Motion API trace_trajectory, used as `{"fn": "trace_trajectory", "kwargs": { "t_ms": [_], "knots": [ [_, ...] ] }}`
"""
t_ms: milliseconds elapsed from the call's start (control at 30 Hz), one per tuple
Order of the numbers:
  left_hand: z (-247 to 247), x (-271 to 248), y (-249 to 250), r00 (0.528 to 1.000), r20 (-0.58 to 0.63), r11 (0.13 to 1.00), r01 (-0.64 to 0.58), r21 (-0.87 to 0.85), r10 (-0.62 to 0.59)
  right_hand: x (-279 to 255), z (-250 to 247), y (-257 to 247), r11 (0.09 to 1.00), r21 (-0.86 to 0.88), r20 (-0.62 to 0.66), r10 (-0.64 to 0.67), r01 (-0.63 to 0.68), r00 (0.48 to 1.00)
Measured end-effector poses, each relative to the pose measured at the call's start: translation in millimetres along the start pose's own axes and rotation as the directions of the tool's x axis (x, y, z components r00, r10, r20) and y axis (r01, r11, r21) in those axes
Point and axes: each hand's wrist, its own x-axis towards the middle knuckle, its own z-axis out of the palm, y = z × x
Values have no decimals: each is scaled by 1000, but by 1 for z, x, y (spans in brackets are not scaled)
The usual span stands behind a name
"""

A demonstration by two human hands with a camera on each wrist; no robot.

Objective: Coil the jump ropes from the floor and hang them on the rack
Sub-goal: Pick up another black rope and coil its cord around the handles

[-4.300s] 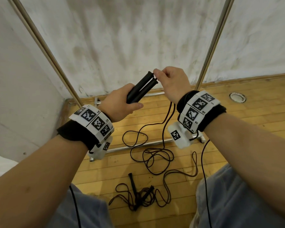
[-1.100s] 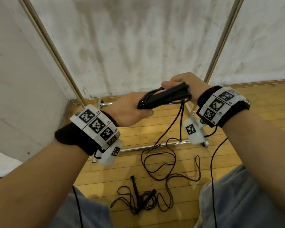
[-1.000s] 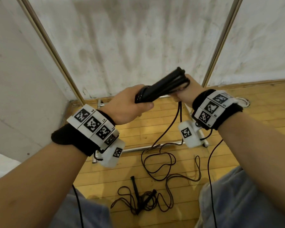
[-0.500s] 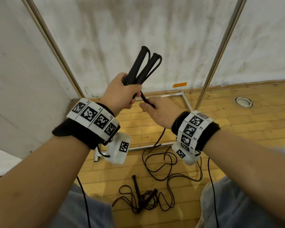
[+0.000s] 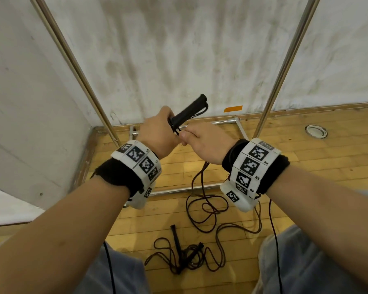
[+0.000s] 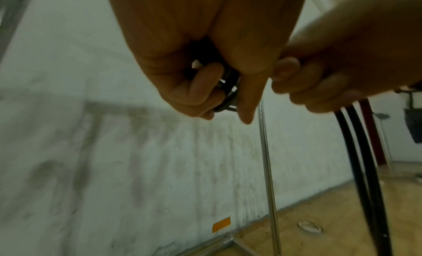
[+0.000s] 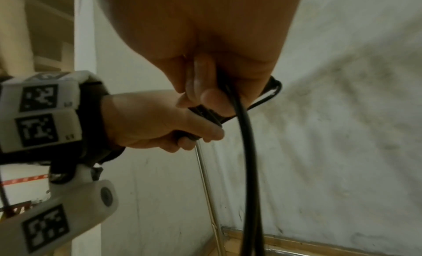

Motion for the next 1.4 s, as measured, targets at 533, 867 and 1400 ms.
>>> {"fn": "trace_trajectory", "kwargs": {
  "t_ms": [533,867,1400],
  "knots": [
    [11,5,-21,992,27,924,-125,362,123,-6,-22,8,998,-63,-134,-24,16,991],
    [15,-12,0,896,199,883,-432,184,397,8,-52,37,985,-80,-238,131,-154,962],
    [-19,-24,33,983,-112,869,-180,-462,144,15,-12,44,685,720,-37,197,-111,980]
  ]
}}
